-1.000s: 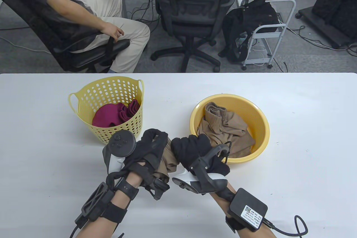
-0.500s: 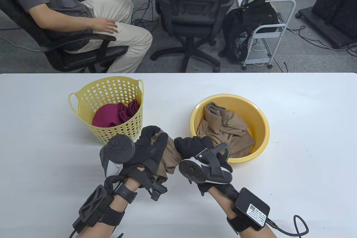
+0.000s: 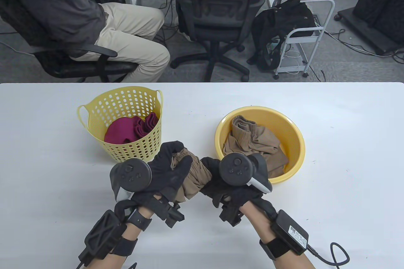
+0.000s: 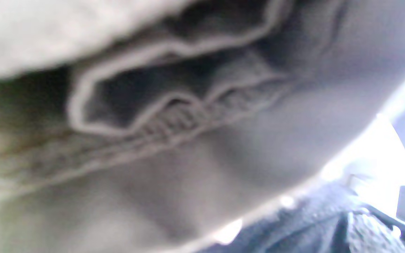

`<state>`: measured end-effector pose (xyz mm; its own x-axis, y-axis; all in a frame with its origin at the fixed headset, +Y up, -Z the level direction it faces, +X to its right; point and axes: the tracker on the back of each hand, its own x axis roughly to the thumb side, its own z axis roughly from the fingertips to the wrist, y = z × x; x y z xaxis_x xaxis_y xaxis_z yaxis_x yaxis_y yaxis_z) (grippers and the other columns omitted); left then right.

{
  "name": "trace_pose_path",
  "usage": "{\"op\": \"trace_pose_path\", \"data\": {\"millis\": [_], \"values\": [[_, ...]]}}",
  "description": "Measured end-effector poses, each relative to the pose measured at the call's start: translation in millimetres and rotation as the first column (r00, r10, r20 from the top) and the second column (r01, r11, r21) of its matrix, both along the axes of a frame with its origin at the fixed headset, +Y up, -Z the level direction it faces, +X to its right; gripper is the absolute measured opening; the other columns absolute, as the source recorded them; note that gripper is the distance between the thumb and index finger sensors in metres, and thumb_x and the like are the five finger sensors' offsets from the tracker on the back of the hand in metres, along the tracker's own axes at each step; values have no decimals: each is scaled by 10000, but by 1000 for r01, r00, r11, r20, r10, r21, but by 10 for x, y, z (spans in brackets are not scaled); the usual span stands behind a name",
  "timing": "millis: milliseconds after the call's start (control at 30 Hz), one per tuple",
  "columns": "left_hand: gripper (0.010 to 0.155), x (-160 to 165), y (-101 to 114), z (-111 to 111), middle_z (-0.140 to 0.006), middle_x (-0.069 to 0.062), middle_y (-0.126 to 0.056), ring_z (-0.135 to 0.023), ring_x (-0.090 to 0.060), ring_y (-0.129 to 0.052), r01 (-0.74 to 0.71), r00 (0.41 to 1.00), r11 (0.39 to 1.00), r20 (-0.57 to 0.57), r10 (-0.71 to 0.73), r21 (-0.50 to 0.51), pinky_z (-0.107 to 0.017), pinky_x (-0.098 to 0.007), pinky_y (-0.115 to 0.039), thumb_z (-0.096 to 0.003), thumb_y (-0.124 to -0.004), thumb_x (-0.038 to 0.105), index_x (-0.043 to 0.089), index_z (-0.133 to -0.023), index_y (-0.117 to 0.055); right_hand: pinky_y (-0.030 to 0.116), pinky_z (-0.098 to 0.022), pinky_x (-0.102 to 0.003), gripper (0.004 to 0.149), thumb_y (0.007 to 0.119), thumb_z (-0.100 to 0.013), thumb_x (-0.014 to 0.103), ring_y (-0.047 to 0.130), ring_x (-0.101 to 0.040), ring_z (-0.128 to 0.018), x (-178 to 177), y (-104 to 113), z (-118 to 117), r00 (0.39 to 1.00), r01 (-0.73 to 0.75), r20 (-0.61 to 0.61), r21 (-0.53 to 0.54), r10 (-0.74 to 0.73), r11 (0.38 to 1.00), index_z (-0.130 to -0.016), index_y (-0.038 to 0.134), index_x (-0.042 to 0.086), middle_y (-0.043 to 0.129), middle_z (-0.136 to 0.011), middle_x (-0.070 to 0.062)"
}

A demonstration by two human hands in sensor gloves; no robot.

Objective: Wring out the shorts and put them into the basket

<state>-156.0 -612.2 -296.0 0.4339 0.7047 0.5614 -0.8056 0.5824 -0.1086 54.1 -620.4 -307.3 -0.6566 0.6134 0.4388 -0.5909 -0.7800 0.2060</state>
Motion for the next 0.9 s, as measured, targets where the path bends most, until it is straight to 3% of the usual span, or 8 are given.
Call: {"op": "trace_pose_path", "data": {"millis": [267, 433, 900], "values": [[553, 0, 67, 20, -954, -190, -710, -767, -416, -892, 10, 996, 998, 91, -16, 65, -626, -627, -704, -603, -672, 529, 192, -988, -461, 816, -378, -439, 637, 1059, -344, 330, 957, -218, -371, 53, -161, -93, 980, 170, -58, -266, -191, 949, -841, 755, 75, 929, -602, -32], [551, -6, 74, 19, -955, -187, -712, -770, -418, -890, 8, 994, 998, 105, -15, 70, -631, -630, -699, -598, -678, 527, 198, -986, -466, 814, -381, -441, 641, 1059, -348, 334, 957, -225, -377, 66, -226, -115, 960, 230, -71, -347, -270, 909, -846, 752, 71, 927, -609, -39], [548, -8, 80, 12, -949, -187, -722, -761, -416, -899, 19, 994, 998, 104, -26, 65, -626, -629, -706, -595, -682, 526, 197, -983, -477, 803, -423, -457, 706, 1052, -361, 370, 959, -260, -455, 80, -235, -97, 960, 226, -81, -346, -269, 911, -895, 703, 68, 898, -692, -60]]}}
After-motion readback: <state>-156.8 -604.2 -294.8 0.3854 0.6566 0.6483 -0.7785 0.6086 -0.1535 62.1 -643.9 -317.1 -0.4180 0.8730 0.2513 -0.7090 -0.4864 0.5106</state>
